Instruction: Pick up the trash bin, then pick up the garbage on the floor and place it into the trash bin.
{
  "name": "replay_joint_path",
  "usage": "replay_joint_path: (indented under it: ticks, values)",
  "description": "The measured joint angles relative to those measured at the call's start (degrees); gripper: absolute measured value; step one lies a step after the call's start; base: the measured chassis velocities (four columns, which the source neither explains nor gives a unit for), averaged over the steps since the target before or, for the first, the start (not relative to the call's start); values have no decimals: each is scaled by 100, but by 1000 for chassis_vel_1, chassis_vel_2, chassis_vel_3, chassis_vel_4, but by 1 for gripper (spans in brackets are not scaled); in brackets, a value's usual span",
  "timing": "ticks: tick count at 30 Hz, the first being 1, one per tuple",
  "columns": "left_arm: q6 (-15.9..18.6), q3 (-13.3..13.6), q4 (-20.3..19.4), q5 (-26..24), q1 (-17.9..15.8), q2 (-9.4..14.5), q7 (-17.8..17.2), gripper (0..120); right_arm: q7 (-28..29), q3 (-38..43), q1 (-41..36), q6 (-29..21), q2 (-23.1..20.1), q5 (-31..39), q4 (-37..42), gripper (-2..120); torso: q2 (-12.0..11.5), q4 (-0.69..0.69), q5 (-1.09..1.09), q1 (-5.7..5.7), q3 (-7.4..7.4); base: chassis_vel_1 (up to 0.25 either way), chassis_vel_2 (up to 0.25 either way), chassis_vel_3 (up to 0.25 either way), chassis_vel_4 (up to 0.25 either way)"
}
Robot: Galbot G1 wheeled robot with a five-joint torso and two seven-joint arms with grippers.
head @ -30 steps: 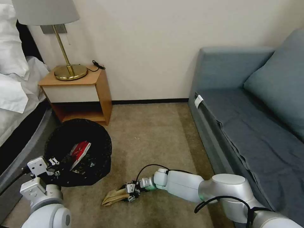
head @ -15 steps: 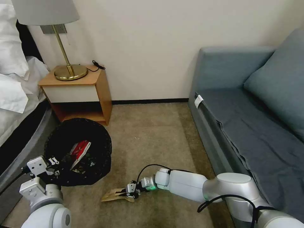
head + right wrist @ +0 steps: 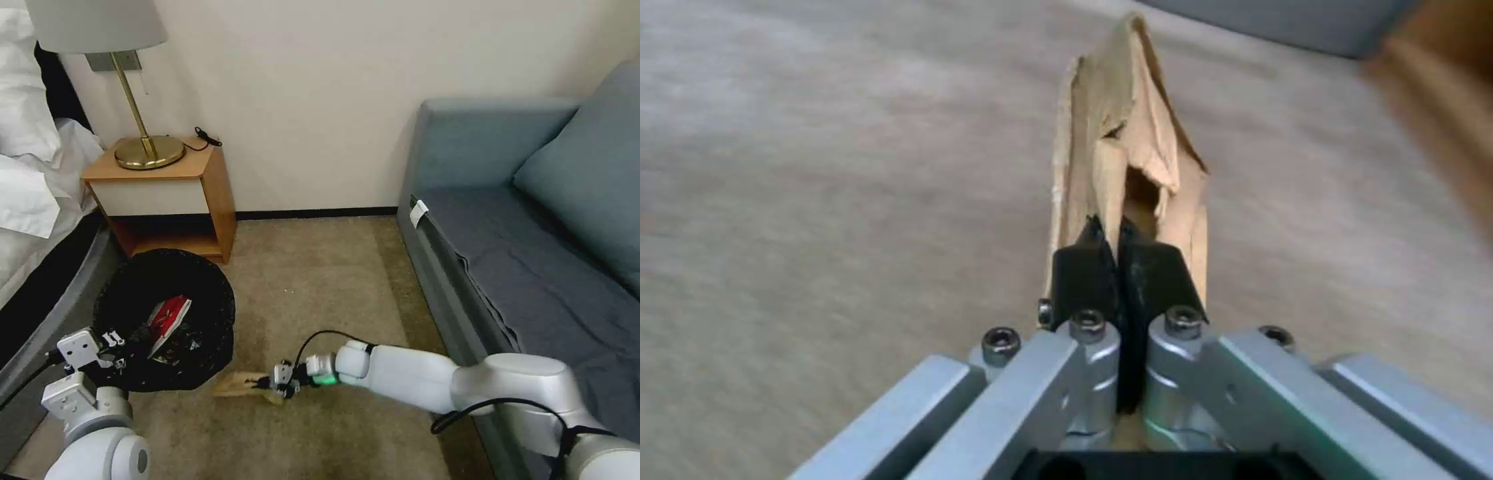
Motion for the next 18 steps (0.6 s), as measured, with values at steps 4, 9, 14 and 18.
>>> replay_joint_path:
  ticks: [4,9,14,18]
  values:
    - [4,44,43,13,-4,0,13,3,106,514,69,-71,-800,85,534,0,0,0,5,0,0,0,0,0,0]
    - [7,62,70,32,-6,0,26,3,164,911,76,-118,-1321,191,945,0,0,-4,4,0,0,0,0,0,0]
    - [7,75,72,59,27,0,14,3,231,1332,101,-164,-1635,342,1433,0,0,-1,0,0,0,0,0,0,0]
    - [6,104,61,72,49,0,18,3,244,1537,170,-139,-1756,394,1687,0,0,-1,0,0,0,0,0,0,0]
